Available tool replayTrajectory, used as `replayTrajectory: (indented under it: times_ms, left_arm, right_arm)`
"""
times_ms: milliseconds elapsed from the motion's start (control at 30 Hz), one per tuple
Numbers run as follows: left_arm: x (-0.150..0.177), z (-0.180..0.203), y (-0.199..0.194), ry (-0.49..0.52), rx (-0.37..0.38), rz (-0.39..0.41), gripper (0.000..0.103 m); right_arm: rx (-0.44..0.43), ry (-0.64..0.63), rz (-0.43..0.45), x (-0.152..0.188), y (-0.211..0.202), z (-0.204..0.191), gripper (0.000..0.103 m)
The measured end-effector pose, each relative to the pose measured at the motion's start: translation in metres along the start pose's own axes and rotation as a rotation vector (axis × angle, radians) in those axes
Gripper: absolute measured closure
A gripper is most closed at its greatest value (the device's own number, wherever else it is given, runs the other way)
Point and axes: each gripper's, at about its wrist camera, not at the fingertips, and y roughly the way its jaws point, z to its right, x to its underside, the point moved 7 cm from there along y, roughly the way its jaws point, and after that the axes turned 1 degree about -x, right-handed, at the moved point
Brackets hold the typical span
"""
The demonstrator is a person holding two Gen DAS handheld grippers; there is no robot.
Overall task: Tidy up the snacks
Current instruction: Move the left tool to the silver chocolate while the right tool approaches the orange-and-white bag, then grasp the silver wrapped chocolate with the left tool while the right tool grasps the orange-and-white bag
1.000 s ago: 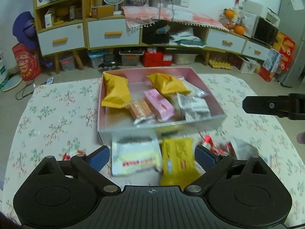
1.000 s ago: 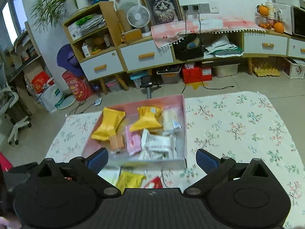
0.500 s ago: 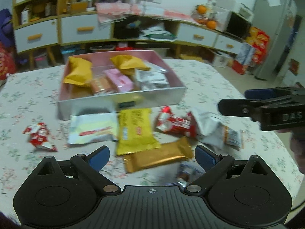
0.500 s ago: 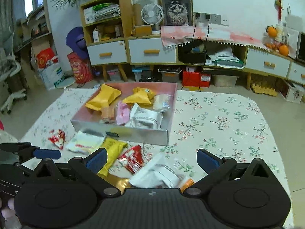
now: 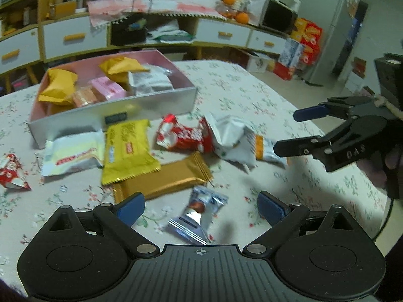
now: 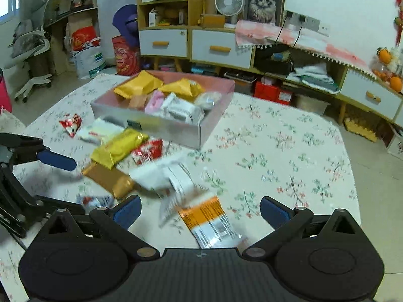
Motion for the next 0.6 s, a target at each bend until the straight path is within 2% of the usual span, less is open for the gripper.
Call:
replayTrajectory:
  times_ms: [267,467,600]
  left_arm:
    - [0.016,0.005,0.012,0.036,0.004,-0.057,0.008]
    - [0.020,0.008,0.015,0.066,0.000,-0.072,0.015]
    - [0.020,0.009,0.015,0.090,-0.015,-0.068,0.026]
  right_arm:
    - [-0.060,-0.010,-0.074,0.026,0.016,0.010,0.028]
    - [-0.044,-0.051,-0.138,0.039,0.031,0.008,0.028]
    - [-0.047,-0.048,-0.129,0.040,0.033,0.006,0.028]
